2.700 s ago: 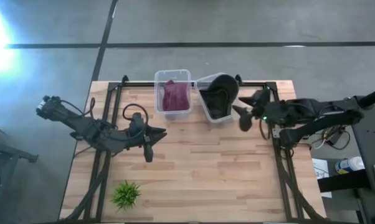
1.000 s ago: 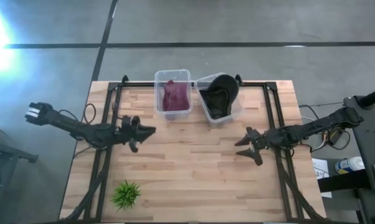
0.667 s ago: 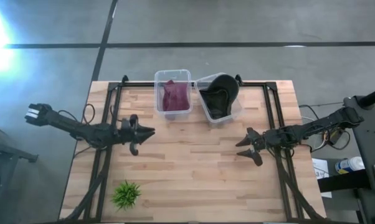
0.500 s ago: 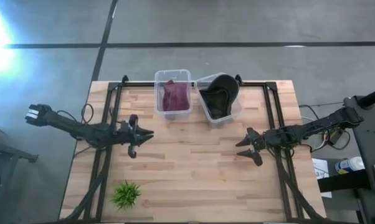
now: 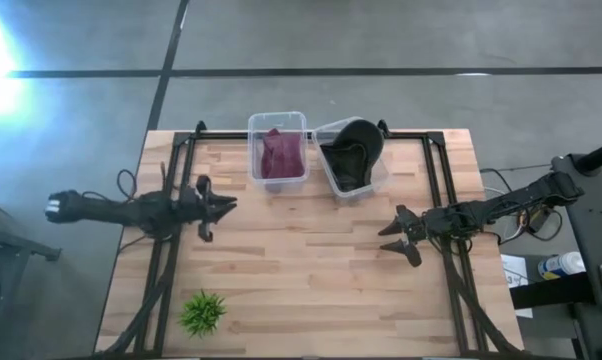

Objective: Pick and place caps into container
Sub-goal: Return to Home Position

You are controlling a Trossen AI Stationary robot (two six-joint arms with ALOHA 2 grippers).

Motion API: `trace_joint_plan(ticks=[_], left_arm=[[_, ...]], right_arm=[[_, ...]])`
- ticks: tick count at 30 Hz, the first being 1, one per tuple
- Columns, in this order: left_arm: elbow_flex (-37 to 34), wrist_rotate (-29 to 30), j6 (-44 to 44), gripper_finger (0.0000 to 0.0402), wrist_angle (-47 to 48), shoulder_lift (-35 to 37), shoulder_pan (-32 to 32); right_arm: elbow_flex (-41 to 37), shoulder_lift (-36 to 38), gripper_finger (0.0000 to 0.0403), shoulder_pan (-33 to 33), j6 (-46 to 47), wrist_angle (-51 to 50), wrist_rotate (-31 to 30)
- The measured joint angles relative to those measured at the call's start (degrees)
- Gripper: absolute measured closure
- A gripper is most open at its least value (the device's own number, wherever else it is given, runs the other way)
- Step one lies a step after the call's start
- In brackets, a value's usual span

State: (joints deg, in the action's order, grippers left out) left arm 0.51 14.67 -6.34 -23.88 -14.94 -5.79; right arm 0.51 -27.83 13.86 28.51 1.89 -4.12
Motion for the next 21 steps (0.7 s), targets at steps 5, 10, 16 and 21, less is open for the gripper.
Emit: trace_joint_plan(ticks=[5,10,16,21], left_arm=[[-0.02,-0.41,-2.71,0.0335,7.77,6.04,5.40],[-0.04,-3.99,-3.35,0.0335,16.18,14.19,6.43],[-0.07,-12.25,2.38,0.0335,22.62,14.88,6.41],[-0.07,-12.43,1.50,0.0335,23.08,14.88,6.43]], right_arm=[[0.00,0.00,0.0174,0.01,0.00,0.00,-0.02],[0.00,0.01,0.0174,0.00,0.00,0.00,-0.07],[0.02,0.00,0.0174,0.00,-0.02,0.03,-0.11],[0.02,0.00,0.0174,-0.02,-0.02,0.03,-0.11]])
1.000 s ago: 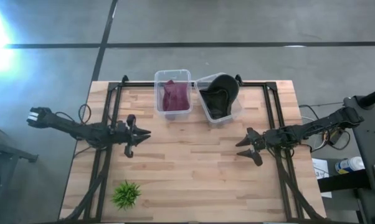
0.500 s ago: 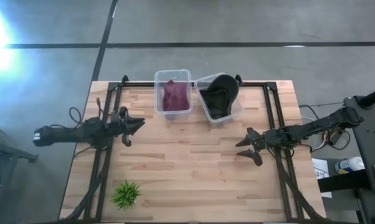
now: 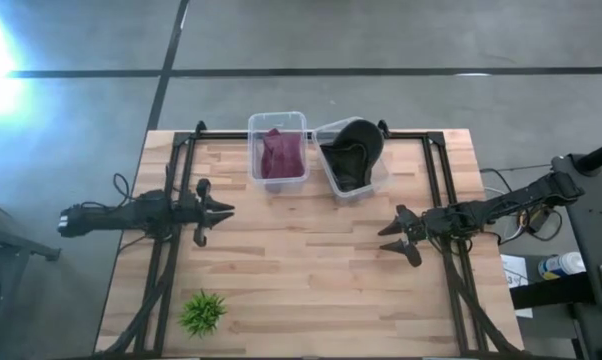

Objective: Pick and place caps into container
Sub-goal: Return to Home Position

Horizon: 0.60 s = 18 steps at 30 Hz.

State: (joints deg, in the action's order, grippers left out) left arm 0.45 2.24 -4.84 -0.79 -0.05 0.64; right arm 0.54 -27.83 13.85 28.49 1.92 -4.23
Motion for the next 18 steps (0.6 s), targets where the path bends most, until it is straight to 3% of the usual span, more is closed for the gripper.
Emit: trace_joint_plan(ticks=[18], left_arm=[[-0.07,0.28,-0.11,0.0335,-0.68,-0.17,-0.02]], right_arm=[[0.00,0.00,0.0174,0.00,0.00,0.01,0.02]])
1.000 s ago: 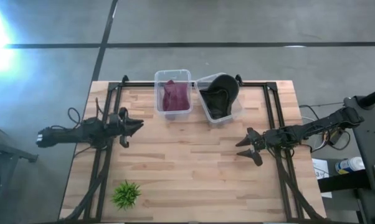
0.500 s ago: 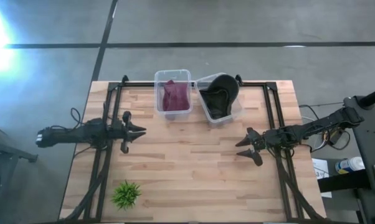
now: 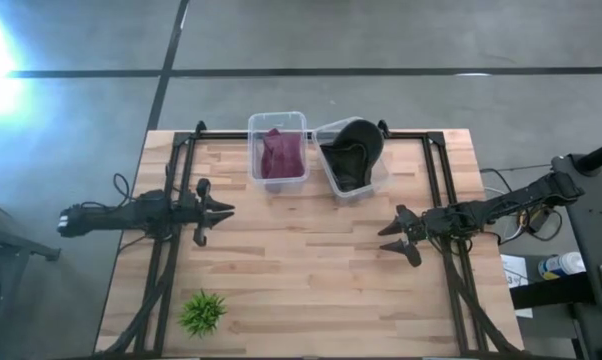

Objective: Pick and place caps into container
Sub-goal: Return to Home Position

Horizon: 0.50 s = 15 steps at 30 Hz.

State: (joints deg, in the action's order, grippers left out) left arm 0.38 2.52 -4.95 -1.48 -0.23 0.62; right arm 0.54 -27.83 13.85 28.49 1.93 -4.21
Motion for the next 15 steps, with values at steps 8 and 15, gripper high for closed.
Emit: trace_joint_plan(ticks=[8,15], left_arm=[[-0.02,0.04,0.00,0.0335,-0.07,-0.02,0.00],[-0.02,0.11,0.00,0.0335,-0.09,-0.02,-0.04]], right_arm=[[0.00,0.00,0.0174,0.01,0.00,-0.01,0.02],[0.07,0.04,0.0174,0.02,-10.12,-0.48,3.39]])
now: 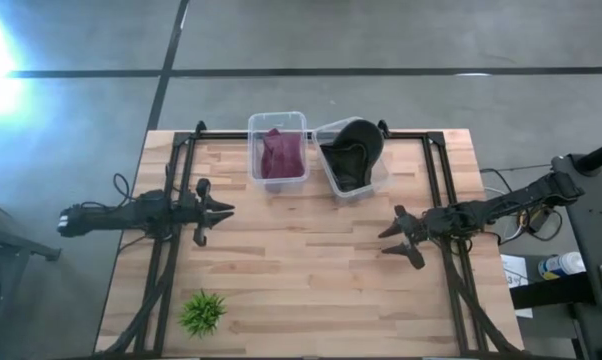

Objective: Pick and place caps into container
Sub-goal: Return to Home Position

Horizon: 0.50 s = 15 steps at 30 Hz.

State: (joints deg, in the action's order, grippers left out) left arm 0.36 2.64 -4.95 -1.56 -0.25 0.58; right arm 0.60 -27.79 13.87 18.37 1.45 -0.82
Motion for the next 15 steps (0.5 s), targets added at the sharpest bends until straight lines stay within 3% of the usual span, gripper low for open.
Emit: trace_joint_plan(ticks=[4,9,15], left_arm=[[0.00,0.00,0.00,0.0335,0.00,-0.15,0.00],[-0.02,0.00,-0.01,0.0335,0.01,-0.24,0.00],[-0.02,-0.03,-0.02,0.0335,0.02,-0.35,0.02]], right_arm=[[0.00,4.23,0.0174,-1.80,1.67,-0.75,1.81],[0.02,9.82,0.0174,-3.90,-5.39,-1.07,1.95],[0.00,18.51,0.0174,-5.37,-5.62,-0.34,0.82]])
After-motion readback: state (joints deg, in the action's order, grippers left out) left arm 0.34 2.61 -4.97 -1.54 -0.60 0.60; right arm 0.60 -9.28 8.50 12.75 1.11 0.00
